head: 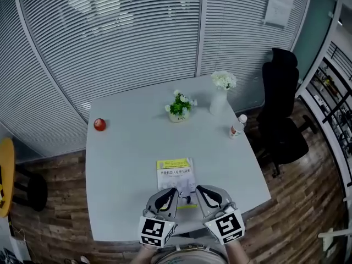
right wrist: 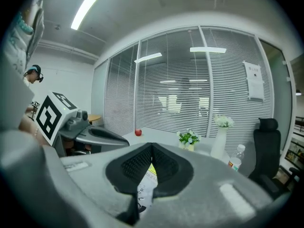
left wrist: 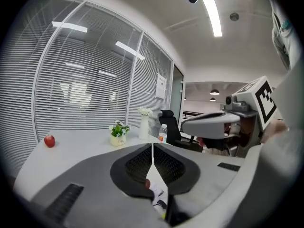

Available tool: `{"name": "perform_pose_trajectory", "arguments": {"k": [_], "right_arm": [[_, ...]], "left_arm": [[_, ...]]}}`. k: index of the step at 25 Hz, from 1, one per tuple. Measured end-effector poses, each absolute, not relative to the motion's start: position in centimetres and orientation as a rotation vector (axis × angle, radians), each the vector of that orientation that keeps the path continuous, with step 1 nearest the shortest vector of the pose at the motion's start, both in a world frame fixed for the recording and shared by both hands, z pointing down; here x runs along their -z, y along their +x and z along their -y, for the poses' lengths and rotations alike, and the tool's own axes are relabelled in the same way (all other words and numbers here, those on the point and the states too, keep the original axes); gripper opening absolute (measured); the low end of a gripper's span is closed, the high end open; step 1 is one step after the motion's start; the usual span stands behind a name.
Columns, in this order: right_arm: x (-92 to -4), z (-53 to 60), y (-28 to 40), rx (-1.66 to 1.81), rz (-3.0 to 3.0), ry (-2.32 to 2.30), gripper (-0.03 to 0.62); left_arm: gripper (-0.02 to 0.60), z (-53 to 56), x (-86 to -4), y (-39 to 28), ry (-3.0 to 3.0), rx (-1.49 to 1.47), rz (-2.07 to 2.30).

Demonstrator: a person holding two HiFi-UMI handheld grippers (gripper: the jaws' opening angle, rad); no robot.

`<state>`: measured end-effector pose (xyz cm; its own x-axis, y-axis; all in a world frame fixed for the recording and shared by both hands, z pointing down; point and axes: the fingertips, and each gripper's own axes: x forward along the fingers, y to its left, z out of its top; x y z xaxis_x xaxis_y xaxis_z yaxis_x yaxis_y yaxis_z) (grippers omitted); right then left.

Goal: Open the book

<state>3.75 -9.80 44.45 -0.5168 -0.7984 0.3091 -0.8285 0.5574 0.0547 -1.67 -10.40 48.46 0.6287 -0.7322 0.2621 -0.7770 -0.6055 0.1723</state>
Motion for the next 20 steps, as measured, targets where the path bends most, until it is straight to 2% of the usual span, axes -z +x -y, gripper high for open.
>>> {"name": "perform_pose_trajectory", "arguments": {"k": [20], "right_arm": [[-46.0,8.0,5.8,-0.148,2.426,1.411,0.003]], "left_arm": [[0.009,8.3,-58.5,-1.7,2.436,-0.479,1.102]]}}
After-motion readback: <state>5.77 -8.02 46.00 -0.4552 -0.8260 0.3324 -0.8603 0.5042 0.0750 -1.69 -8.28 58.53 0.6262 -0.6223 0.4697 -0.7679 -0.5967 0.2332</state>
